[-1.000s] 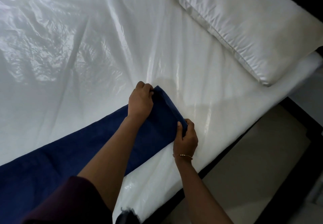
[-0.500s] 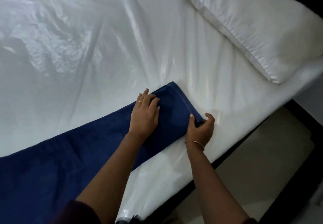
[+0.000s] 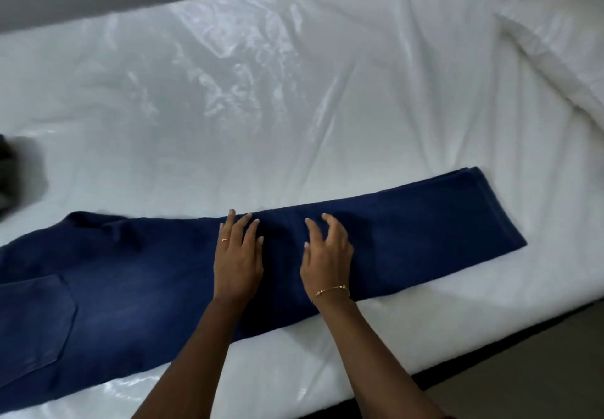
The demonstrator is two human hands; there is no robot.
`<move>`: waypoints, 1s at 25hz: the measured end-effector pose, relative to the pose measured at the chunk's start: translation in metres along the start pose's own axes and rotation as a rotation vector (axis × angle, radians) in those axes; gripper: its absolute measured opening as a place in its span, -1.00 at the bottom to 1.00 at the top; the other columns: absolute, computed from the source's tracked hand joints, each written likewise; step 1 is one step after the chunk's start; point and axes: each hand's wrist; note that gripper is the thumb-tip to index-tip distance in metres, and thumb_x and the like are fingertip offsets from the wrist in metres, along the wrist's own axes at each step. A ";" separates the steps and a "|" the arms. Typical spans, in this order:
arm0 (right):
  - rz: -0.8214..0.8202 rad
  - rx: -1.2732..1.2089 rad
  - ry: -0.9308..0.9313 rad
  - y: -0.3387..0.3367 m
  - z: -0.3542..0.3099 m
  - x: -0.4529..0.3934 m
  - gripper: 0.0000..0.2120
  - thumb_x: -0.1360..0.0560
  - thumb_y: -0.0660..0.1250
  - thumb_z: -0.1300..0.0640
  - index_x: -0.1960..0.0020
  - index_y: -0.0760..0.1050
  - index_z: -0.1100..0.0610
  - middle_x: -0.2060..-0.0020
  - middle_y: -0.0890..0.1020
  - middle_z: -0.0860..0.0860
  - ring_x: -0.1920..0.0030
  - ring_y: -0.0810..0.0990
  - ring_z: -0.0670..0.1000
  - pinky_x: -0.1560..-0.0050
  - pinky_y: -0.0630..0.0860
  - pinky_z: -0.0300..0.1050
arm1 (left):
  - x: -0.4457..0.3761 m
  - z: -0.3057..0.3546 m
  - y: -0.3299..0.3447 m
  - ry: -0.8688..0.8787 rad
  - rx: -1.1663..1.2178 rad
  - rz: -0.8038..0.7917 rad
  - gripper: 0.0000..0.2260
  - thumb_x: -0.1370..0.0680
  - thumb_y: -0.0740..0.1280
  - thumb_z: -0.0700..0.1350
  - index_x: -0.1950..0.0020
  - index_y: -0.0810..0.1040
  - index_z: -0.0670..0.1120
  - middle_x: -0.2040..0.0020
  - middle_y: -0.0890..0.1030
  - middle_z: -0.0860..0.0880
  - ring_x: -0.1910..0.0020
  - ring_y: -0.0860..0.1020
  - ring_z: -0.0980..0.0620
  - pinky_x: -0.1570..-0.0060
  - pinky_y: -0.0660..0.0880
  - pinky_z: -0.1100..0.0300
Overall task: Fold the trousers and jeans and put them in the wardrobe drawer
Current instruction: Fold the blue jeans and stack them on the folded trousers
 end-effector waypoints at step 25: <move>-0.418 0.240 -0.540 0.165 -0.266 0.066 -0.38 -0.28 0.03 -0.16 -0.29 0.44 -0.10 -0.37 0.43 0.05 -0.39 0.35 0.16 -0.22 0.19 0.50 | -0.048 -0.319 -0.150 -0.041 0.141 -0.171 -0.78 -0.49 0.39 -0.04 0.10 0.54 -0.20 0.20 0.51 -0.11 0.17 0.49 -0.12 0.19 0.37 0.08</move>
Point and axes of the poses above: each hand's wrist, its own x-axis away from the middle knuckle, its own y-axis out of the palm, z = x × y
